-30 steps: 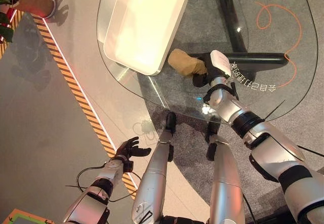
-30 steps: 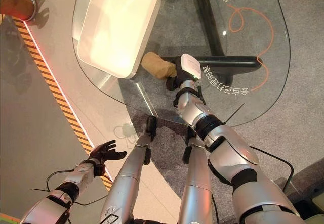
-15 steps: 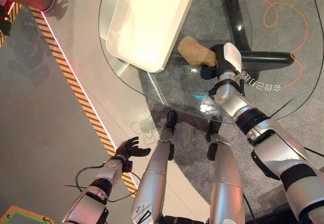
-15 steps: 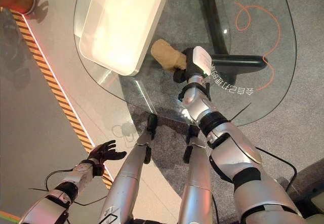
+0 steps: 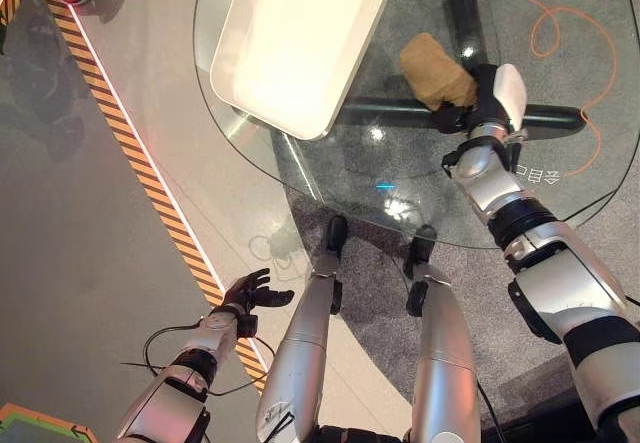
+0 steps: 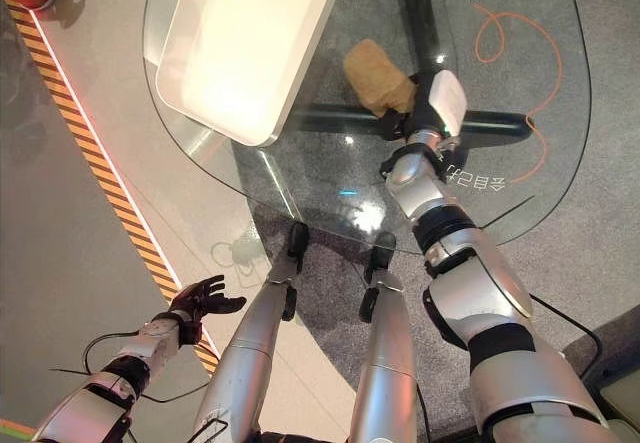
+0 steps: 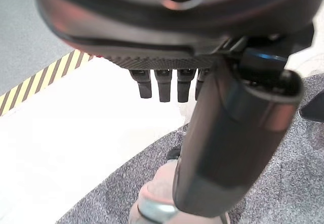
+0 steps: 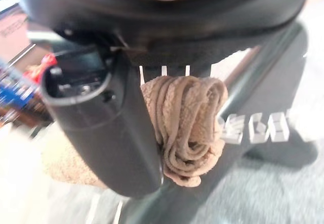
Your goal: Wipe the table with a cloth and put it in the basket.
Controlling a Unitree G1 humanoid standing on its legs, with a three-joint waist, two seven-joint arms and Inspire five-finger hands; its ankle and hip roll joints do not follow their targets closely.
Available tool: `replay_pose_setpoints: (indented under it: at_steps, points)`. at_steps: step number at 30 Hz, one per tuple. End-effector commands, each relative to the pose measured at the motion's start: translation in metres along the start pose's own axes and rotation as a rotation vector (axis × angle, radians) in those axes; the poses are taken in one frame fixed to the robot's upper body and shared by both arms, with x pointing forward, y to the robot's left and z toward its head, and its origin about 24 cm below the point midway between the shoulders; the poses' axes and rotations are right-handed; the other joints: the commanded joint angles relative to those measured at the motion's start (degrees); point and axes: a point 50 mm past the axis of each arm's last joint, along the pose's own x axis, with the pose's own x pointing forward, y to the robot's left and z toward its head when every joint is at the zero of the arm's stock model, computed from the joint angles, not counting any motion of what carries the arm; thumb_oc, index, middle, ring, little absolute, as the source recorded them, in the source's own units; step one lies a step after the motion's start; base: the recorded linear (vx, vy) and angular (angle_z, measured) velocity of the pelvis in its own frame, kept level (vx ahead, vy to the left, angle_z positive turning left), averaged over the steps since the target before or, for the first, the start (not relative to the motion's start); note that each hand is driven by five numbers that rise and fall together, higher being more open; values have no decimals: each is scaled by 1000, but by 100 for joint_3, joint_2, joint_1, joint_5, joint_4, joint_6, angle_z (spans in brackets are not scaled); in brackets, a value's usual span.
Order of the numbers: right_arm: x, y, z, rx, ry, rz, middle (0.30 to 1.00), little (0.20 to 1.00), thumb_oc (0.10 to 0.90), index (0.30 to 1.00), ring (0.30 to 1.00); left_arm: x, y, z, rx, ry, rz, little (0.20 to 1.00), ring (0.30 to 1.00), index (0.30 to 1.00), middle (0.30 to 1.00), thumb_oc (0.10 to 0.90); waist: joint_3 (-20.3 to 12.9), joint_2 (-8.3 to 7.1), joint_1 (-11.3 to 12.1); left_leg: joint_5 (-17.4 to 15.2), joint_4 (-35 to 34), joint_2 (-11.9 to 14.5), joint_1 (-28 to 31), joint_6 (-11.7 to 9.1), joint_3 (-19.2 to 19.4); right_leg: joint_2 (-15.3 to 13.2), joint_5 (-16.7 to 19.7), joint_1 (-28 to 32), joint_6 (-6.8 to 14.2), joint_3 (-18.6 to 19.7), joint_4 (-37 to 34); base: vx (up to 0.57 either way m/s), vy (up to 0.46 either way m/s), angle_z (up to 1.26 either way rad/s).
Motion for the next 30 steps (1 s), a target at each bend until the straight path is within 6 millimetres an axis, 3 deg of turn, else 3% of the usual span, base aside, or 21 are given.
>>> replay_pose_setpoints:
  at_steps: [1,13,23,30]
  points:
    - [28,-114,-68,-155,233,-432,300,200,100,300,300,-7,23,-29,-30,99,57,900,900,900,900,800,-110,240,-145,-259,165,-119,42,292,373,447,-93,65,-234,-304,38,0,0,0]
    - [25,-122,-82,-139,309,-481,300,200,100,300,300,-9,32,-29,-39,100,77,900,900,900,900,800,-110,160,-184,-289,188,-93,11,302,359,501,-110,58,-228,-278,52,1,-5,-2]
    - [18,-123,-106,-134,418,-463,300,200,100,300,300,-9,39,-26,-40,100,87,900,900,900,900,800,-110,111,-213,-296,178,-80,-9,309,343,520,-93,57,-219,-268,12,-1,-1,-1]
    - [19,-118,-103,-114,387,-429,300,200,100,300,300,-9,41,-25,-41,100,91,900,900,900,900,800,-110,102,-226,-301,187,-70,-24,301,338,522,-96,39,-212,-257,27,0,0,0]
